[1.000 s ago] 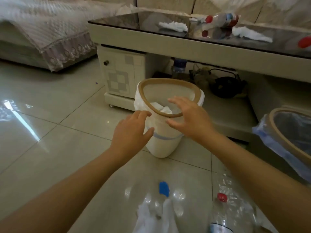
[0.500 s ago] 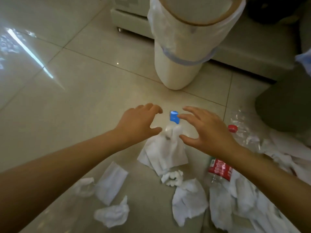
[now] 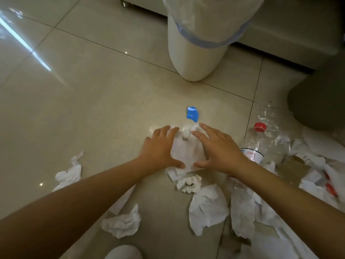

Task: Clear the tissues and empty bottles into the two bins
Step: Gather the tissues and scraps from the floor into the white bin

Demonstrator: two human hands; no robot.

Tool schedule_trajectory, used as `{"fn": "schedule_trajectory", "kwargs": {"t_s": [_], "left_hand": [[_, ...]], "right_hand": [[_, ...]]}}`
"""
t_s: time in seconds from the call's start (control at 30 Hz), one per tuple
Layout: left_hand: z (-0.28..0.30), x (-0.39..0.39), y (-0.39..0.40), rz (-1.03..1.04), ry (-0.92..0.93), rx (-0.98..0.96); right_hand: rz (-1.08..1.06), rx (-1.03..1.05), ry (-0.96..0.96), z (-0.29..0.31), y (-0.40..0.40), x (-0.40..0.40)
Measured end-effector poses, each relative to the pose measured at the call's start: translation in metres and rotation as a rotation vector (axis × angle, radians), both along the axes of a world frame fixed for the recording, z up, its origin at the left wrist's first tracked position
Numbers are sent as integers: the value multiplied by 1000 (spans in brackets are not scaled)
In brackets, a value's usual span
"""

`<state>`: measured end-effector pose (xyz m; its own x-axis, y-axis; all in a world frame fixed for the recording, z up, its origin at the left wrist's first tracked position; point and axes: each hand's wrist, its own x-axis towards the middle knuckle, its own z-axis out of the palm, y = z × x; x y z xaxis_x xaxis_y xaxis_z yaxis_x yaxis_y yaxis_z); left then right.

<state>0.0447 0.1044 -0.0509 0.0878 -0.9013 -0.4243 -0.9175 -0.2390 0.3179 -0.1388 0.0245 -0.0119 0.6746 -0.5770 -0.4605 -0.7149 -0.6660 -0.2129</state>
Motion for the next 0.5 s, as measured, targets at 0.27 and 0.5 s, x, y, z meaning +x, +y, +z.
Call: {"fn": "schedule_trajectory", "kwargs": {"t_s": [0.27,0.5], "left_hand": [[1,3,-7,-22,89,-67],[22,56,-14,177,128,-219]], "right_hand": [[-103,-8,-51,-14,-26,4],[-208,84,-123,-17,-46,32]]}}
